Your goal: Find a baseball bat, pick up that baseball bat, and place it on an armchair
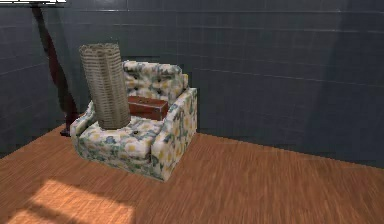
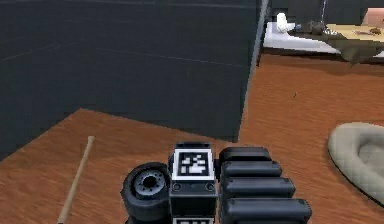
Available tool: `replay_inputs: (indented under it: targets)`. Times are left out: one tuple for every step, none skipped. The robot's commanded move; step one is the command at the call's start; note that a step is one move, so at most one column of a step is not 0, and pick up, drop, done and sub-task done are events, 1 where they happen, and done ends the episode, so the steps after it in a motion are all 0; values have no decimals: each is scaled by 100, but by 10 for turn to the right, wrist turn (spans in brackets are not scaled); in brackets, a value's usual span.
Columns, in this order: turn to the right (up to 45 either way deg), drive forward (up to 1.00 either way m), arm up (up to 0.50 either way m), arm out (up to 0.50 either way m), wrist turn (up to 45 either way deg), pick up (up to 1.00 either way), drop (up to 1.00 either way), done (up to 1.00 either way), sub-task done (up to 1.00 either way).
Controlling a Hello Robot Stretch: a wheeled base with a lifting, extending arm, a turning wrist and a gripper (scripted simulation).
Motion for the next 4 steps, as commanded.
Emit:
replay_inputs:
  targets:
    - [-60, 0, 0, 0, 0, 0, 0, 0, 0]
    - [0, 35, 0, 0, 0, 0, 0, 0, 0]
    - [-150, 0, 0, 0, 0, 0, 0, 0, 0]
    - [0, 35, 0, 0, 0, 0, 0, 0, 0]
